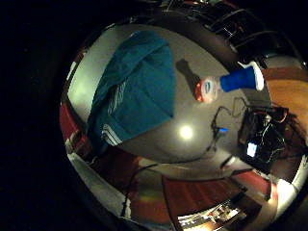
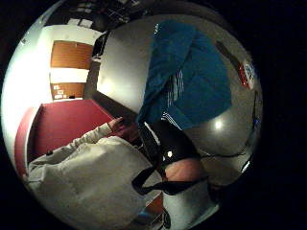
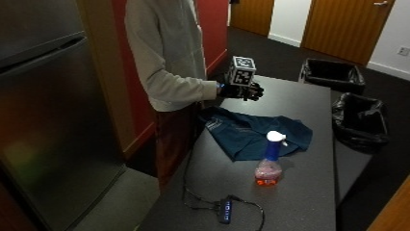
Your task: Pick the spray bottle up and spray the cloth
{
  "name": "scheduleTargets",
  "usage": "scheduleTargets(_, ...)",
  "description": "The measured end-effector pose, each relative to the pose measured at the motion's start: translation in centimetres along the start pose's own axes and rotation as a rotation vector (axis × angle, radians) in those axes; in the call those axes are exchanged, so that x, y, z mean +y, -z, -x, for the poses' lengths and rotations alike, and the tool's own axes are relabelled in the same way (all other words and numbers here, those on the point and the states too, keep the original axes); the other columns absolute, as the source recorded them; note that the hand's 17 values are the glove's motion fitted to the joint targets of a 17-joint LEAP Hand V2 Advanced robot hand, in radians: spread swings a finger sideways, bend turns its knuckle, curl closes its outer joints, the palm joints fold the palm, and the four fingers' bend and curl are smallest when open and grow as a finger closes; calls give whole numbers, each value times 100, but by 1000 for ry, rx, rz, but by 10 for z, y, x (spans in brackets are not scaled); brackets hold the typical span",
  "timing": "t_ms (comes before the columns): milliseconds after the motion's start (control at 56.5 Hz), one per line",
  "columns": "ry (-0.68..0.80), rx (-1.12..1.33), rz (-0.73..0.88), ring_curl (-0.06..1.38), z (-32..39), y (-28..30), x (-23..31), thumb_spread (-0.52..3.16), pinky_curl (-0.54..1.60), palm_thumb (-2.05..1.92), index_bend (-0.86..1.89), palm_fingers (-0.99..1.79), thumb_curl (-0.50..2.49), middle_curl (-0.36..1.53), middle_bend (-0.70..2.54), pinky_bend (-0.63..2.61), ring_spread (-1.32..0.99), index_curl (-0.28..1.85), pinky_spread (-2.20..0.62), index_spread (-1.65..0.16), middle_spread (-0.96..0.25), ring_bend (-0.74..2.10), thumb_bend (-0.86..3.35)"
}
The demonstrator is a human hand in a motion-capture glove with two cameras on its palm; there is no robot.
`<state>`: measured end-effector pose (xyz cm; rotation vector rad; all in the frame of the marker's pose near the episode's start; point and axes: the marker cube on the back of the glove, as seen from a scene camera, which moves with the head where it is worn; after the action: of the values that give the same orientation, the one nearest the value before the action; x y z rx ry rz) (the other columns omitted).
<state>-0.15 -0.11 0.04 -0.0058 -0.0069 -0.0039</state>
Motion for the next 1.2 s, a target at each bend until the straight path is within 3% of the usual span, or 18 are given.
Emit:
scheduleTargets(142, 15, -4, 8, 7, 3, -2, -9, 74, 15, 43, 25, 16, 12, 9, 18, 35, 5, 15, 18, -34, -2, 19, 20)
scheduleTargets(319, 37, 19, 35, 10, 4, -4, -20, 94, 20, 47, 23, 15, 17, 15, 18, 35, 7, 22, 22, -40, -2, 19, 13)
scheduleTargets(1204, -78, 43, -9, 19, 1, 3, -42, 106, 31, 51, 19, 14, 28, 25, 17, 29, 7, 36, 24, -43, -2, 18, -2)
